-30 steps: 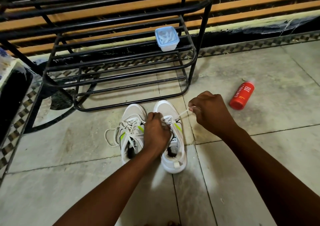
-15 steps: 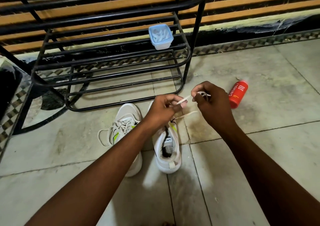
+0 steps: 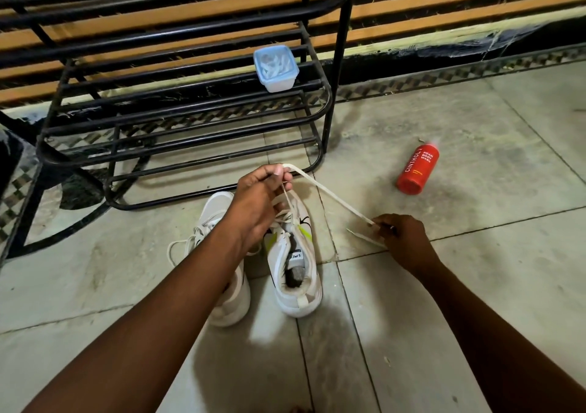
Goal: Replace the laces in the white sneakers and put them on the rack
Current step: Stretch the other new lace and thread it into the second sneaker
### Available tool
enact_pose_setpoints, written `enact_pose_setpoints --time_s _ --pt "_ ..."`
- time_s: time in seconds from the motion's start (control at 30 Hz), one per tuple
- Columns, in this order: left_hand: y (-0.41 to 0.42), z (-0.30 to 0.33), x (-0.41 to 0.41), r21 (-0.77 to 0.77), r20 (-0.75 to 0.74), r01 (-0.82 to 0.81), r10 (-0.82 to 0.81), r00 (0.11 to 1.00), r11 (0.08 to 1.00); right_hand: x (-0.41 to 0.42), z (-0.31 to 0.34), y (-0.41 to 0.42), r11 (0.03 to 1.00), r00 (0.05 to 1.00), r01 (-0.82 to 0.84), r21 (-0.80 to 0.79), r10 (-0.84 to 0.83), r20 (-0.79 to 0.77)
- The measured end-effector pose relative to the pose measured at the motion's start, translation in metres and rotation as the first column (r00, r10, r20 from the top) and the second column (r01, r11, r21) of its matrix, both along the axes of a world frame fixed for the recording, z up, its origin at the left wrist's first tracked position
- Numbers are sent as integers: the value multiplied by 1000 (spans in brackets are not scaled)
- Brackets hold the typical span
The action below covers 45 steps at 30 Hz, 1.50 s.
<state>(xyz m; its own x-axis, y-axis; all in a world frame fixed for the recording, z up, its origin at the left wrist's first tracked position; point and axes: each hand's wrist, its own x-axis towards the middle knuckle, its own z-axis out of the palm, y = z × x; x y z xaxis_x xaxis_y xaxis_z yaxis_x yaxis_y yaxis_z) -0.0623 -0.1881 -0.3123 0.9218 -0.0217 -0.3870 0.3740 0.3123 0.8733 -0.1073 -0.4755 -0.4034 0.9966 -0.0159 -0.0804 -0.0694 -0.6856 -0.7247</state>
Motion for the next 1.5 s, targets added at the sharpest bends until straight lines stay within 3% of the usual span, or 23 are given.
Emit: enact_pose_setpoints --time_s 0.27,0.5,0.57,0.63,0.73,0.83,0.93,1.03,1.17,1.33,1.5 --pt "18 -19 0 -220 -85 -115 99 991 969 -7 -10 -31 960 948 281 15 -275 -163" --pt "21 -17 4 -180 -49 -123 116 992 976 -7 -9 -38 946 928 318 -62 -324 -184" --pt "14 -12 3 -35 -48 -96 94 994 995 -9 -4 -34 951 936 305 -55 -309 -167" --pt "5 -14 1 254 -31 -2 10 999 967 -10 3 -26 972 966 233 -16 -234 -113" --pt "-8 -25 -1 548 115 160 -264 958 821 -9 19 -7 979 992 119 167 -110 -60" --pt "-22 -33 -6 725 158 291 -562 812 624 -5 42 16 927 998 55 372 -57 -8" --pt "-33 -35 -12 846 142 253 -656 742 470 -3 60 32 891 997 -25 454 -8 70" --pt "-39 -34 -14 817 194 262 -672 714 514 -4 69 39 865 993 -89 493 37 113" --pt "-41 -33 -11 856 289 126 -666 687 501 -5 73 42 859 988 -101 501 28 150" --pt "-35 -21 -5 847 386 -27 -579 718 531 -5 54 37 922 995 -42 385 4 99" --pt "-31 -3 0 794 397 -23 -489 777 607 -14 39 42 972 998 -55 230 47 42"
